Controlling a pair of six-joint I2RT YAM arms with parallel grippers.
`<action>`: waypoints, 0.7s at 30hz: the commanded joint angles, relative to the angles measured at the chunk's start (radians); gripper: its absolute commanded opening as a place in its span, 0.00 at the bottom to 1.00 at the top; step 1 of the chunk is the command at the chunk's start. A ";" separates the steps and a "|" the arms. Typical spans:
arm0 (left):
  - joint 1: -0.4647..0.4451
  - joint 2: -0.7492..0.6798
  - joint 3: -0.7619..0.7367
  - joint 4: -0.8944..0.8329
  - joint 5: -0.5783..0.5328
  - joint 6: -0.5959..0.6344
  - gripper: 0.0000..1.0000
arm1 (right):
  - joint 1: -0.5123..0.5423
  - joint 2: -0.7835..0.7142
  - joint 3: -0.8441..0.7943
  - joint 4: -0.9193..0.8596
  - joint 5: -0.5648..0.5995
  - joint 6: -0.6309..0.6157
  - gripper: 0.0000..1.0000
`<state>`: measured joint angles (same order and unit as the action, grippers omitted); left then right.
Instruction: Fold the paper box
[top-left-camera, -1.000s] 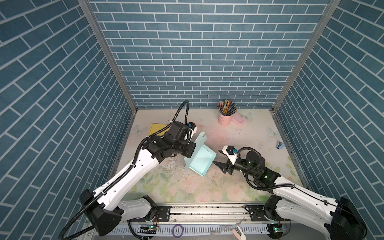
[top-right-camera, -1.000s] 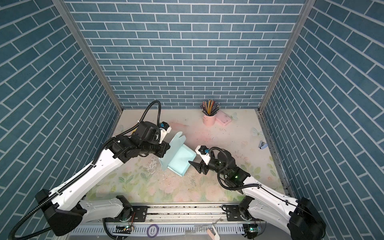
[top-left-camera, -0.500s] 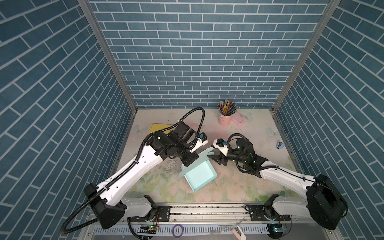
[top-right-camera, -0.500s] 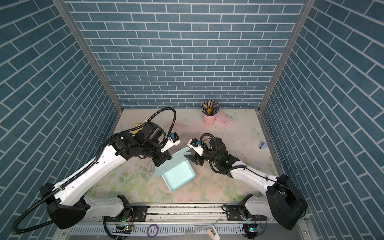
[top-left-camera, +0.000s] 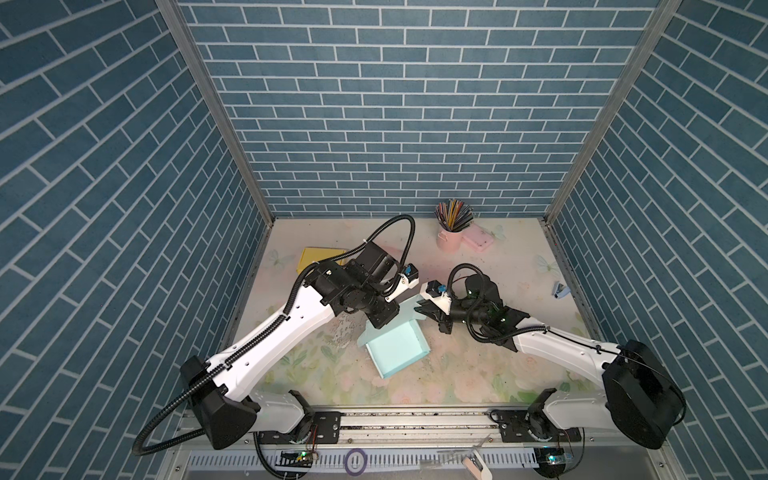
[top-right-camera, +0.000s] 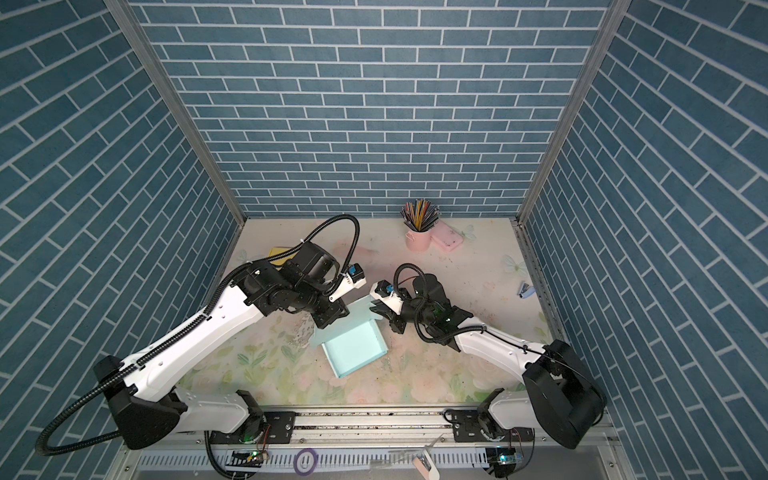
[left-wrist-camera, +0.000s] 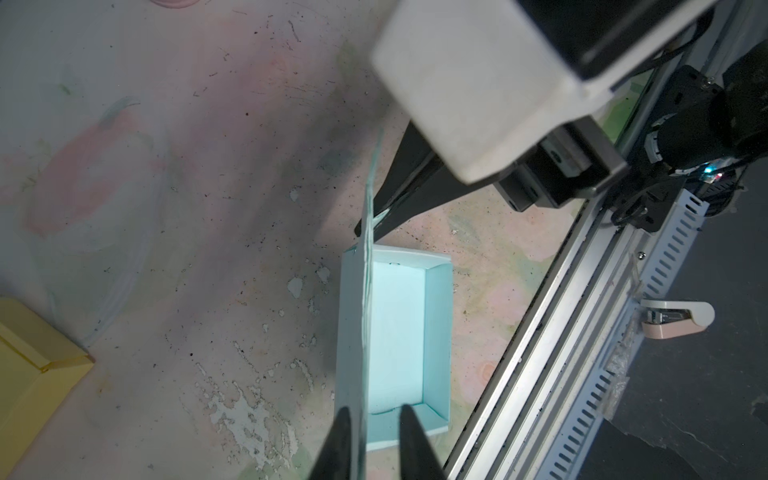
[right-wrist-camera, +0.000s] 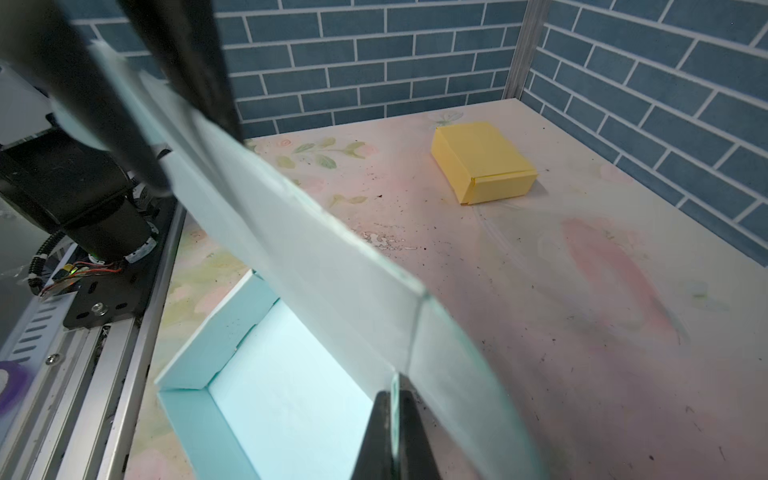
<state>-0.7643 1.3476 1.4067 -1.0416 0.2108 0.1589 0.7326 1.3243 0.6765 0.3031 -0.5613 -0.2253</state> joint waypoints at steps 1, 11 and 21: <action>0.009 -0.043 -0.065 0.020 -0.093 -0.085 0.53 | -0.002 -0.005 -0.015 -0.006 0.048 -0.021 0.00; 0.195 -0.474 -0.633 0.564 0.056 -0.374 0.96 | -0.040 -0.048 -0.081 0.009 0.204 -0.034 0.00; 0.198 -0.414 -0.831 0.916 -0.060 -0.434 0.95 | -0.060 -0.010 -0.046 -0.034 0.256 -0.046 0.00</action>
<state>-0.5735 0.9283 0.5896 -0.2878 0.2001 -0.2619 0.6773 1.3048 0.5980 0.2874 -0.3351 -0.2268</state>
